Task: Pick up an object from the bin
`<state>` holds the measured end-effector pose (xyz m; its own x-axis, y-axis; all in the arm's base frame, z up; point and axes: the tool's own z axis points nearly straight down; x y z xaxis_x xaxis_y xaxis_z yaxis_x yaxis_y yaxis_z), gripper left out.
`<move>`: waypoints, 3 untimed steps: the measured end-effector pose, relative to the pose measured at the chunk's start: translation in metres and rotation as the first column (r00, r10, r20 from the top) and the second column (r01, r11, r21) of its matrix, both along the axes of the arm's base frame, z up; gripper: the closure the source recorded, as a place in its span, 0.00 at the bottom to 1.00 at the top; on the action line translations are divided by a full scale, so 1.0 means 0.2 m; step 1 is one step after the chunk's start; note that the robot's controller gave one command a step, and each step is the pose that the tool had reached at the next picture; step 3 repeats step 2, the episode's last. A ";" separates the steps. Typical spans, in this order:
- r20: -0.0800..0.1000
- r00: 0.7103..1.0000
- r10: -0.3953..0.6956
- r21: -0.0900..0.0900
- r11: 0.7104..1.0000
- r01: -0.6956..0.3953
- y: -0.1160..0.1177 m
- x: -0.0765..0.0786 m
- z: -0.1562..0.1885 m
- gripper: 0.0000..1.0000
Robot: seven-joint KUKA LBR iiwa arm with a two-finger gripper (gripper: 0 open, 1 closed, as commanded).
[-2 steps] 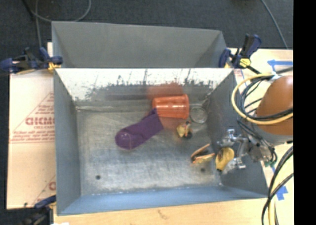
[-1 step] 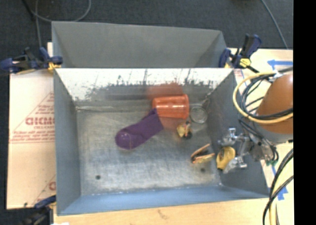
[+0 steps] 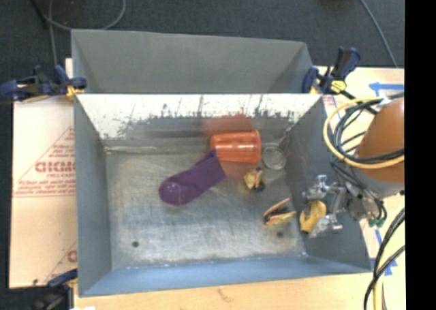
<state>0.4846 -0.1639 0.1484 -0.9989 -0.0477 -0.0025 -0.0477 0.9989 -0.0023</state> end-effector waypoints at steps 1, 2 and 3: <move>0.001 1.000 -0.001 0.000 1.000 0.001 0.00 0.00 0.03 1.00; 0.002 1.000 -0.004 0.000 1.000 0.004 -0.01 0.01 0.26 1.00; 0.002 1.000 -0.004 0.000 1.000 0.004 -0.01 0.01 0.26 1.00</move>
Offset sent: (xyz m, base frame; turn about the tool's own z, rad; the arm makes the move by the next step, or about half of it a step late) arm -0.0001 0.0001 0.0512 0.0000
